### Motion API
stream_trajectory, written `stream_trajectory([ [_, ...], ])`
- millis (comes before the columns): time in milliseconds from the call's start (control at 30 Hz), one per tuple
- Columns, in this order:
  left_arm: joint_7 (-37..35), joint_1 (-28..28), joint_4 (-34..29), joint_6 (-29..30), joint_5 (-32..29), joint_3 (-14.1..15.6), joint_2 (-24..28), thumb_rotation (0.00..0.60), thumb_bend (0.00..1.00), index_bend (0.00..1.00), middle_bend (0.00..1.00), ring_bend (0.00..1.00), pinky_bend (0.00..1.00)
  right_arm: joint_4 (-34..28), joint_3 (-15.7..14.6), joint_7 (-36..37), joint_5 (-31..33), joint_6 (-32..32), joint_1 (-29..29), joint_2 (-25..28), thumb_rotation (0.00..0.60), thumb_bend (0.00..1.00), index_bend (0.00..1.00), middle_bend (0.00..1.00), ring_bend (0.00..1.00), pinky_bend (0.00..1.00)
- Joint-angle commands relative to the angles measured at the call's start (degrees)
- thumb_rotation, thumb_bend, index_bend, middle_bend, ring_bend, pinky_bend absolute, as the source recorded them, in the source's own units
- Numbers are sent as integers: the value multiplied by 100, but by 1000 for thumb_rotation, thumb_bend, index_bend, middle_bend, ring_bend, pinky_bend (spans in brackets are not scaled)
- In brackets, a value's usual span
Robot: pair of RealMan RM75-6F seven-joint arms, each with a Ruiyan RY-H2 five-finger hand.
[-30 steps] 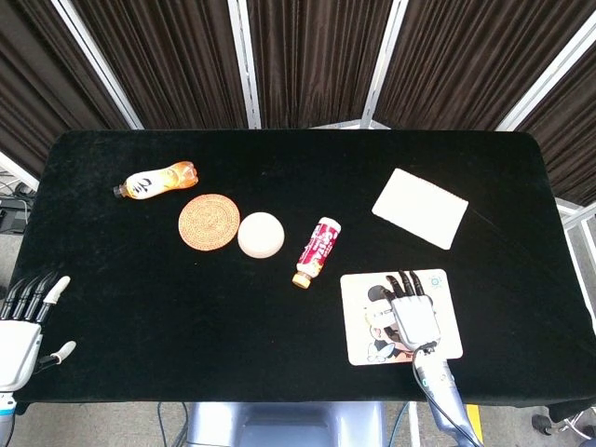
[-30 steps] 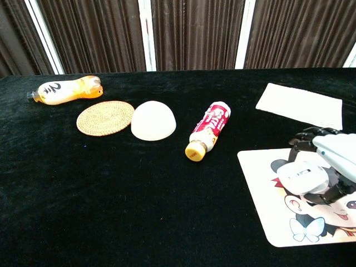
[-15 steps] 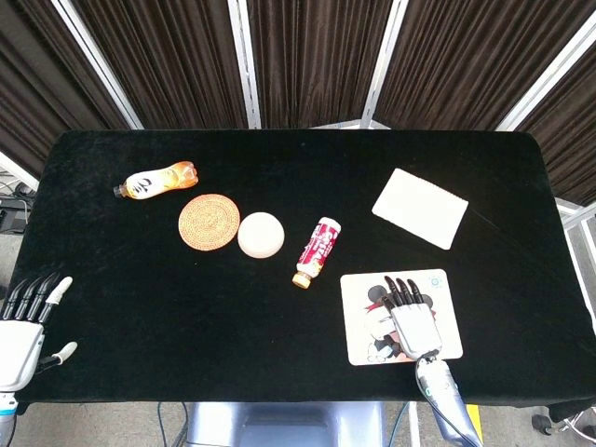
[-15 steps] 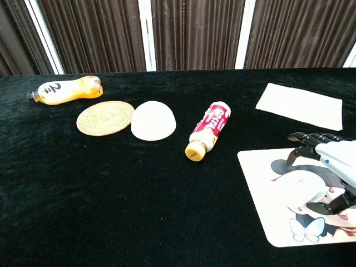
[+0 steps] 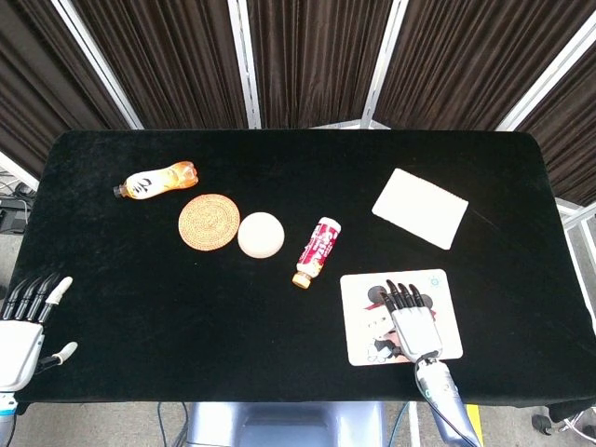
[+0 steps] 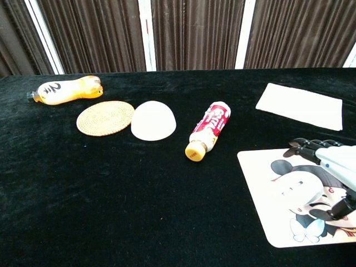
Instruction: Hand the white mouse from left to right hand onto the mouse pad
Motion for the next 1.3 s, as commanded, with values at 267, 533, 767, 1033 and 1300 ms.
stream_trajectory([
  [267,-122,-4,2,14,75,42,25,600,86,0,0,0,0,150,103,-217,108,-179,162,-276,600,200,119,0,0,0],
  [533,-188,-17,8,-2,76,42,38,600,85,0,0,0,0,364,193,-211,153,-351,318,-510,600,200,119,0,0,0],
  [767,-181,-28,1,-17,114,64,38,600,85,0,0,0,0,514,339,-225,211,-426,456,-619,600,201,119,0,0,0],
  [1033,-220,-56,-29,-109,122,104,66,600,85,0,0,0,0,670,522,-364,363,-512,626,-679,600,202,119,0,0,0],
  [1300,-208,-77,-37,-124,126,94,67,600,86,0,0,0,0,836,788,-383,596,-556,783,-700,600,201,119,0,0,0],
])
